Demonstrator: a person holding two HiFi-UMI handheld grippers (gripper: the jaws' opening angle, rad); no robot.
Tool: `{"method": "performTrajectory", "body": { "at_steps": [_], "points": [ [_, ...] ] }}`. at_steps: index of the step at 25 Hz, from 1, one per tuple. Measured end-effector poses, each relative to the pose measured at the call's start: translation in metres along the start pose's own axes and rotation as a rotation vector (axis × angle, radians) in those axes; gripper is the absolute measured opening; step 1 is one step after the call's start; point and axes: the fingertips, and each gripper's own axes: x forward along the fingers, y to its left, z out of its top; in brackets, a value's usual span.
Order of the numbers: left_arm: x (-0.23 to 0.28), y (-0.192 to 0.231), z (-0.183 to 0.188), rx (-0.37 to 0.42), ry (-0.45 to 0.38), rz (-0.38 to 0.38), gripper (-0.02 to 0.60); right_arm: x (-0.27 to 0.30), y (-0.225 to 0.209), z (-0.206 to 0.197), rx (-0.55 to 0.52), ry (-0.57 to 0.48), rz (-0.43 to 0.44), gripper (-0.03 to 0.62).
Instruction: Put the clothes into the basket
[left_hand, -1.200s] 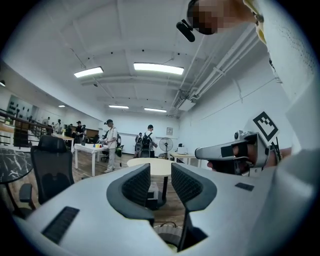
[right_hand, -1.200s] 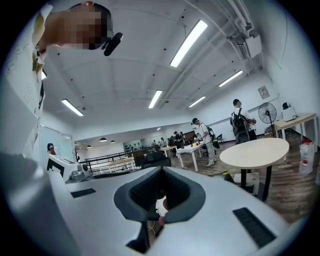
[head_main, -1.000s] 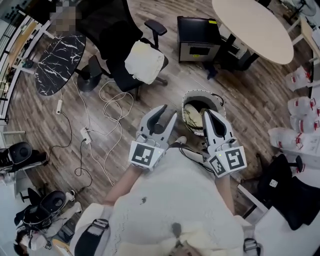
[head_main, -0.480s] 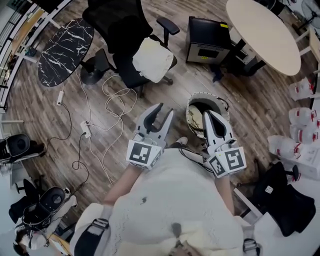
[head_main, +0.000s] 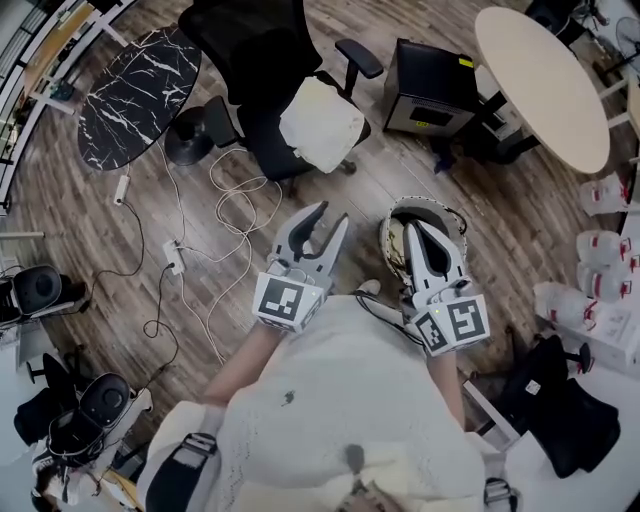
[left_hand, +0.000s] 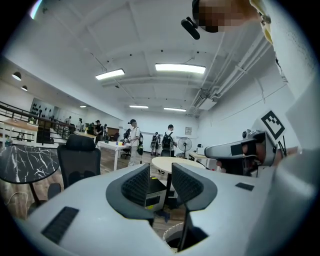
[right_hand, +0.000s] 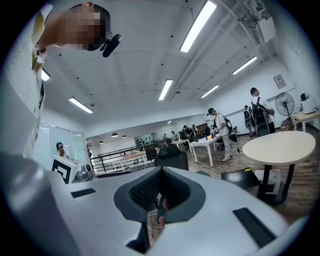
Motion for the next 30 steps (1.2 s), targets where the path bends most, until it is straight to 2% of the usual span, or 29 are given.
{"method": "performTrajectory", "body": {
  "at_steps": [9,21,30],
  "points": [
    [0.016,0.095,0.012,0.000,-0.001,-0.029,0.152,0.096,0.030,0.000,-0.011,0.018,-0.009,0.008],
    [0.007,0.210,0.015,0.002,0.011,-0.046,0.152,0.205,0.083,-0.007,-0.017,0.042,-0.002,0.008],
    [-0.007,0.278,0.003,-0.037,0.038,-0.005,0.152,0.258,0.114,-0.017,-0.027,0.079,0.012,0.008]
  ]
}}
